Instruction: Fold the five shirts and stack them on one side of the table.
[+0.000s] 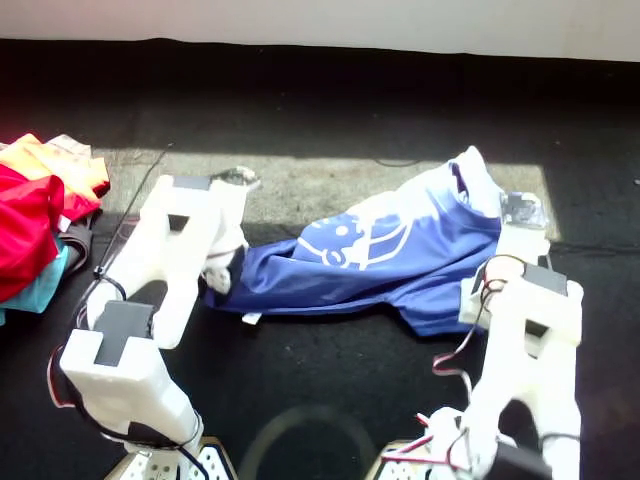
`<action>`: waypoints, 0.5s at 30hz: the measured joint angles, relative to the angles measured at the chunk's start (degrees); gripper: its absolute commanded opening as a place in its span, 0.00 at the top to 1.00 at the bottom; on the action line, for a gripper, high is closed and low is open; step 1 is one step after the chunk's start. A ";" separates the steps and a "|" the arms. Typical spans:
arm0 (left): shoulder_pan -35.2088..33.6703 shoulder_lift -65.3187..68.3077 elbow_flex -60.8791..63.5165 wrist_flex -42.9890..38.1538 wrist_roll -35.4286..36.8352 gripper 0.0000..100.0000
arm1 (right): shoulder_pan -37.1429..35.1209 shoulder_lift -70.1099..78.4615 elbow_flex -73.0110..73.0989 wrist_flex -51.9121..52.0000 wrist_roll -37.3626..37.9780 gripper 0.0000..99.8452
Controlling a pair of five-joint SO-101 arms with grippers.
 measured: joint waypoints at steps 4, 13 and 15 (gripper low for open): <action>0.00 0.00 -10.99 9.58 0.00 0.99 | 0.00 -7.47 -0.97 0.26 0.00 0.99; -0.44 -0.18 -38.15 22.42 0.00 0.99 | 0.00 -7.38 -21.98 6.68 0.00 0.99; -0.97 -1.67 -41.93 22.59 0.00 0.99 | 0.00 -3.60 -30.77 10.81 0.00 0.99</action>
